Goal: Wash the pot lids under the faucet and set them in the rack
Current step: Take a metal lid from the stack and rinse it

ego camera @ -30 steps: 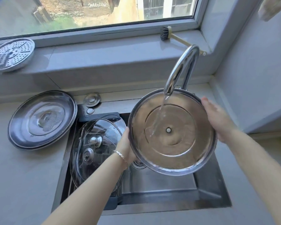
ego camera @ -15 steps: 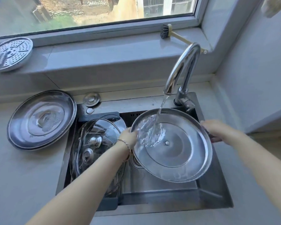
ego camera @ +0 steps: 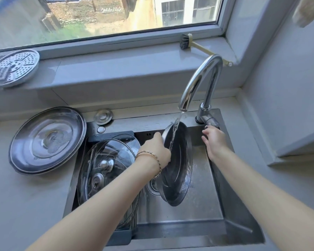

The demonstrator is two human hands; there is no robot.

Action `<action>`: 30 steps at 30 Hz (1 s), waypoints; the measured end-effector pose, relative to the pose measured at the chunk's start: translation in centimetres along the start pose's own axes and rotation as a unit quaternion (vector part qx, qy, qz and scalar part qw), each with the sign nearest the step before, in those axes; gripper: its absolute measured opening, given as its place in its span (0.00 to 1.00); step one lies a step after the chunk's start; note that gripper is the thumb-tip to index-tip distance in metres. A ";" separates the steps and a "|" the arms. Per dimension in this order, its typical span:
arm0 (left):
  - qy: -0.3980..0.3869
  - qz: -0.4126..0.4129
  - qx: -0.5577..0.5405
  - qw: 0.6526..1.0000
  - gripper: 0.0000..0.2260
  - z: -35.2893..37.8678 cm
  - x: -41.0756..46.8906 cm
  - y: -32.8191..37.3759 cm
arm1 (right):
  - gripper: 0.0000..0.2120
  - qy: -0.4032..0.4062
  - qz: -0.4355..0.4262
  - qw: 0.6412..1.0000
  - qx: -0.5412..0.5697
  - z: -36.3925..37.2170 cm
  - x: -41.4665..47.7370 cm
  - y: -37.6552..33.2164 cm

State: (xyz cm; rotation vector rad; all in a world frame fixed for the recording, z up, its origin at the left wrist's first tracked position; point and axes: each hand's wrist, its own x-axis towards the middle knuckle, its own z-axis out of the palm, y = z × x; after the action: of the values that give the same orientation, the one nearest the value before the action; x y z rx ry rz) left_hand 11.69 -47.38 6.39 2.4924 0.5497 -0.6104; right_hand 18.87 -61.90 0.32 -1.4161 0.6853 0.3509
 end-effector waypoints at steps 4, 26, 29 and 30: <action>-0.031 -0.017 -0.042 0.999 0.05 0.5 0.2 -1.0 | 0.26 -0.094 -0.016 0.994 -0.052 -0.6 0.0 0.2; -0.170 -0.169 -0.498 0.834 0.10 1.5 -6.6 -4.9 | 0.04 -0.165 -0.191 0.938 -0.237 -4.8 -9.9 0.8; -0.155 -0.181 -0.490 0.838 0.10 2.2 -7.5 -6.8 | 0.03 -0.141 -0.146 0.953 -0.223 -5.4 -9.6 1.4; -0.153 -0.180 -0.496 0.836 0.11 2.4 -7.7 -7.3 | 0.02 -0.136 -0.131 0.960 -0.209 -5.6 -9.6 1.6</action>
State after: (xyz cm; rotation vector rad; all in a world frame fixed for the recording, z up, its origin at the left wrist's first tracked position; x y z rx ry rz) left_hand 1.09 -44.91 5.75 1.2889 0.9215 -0.6197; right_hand 9.35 -65.49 5.05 -1.7927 0.1971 0.4883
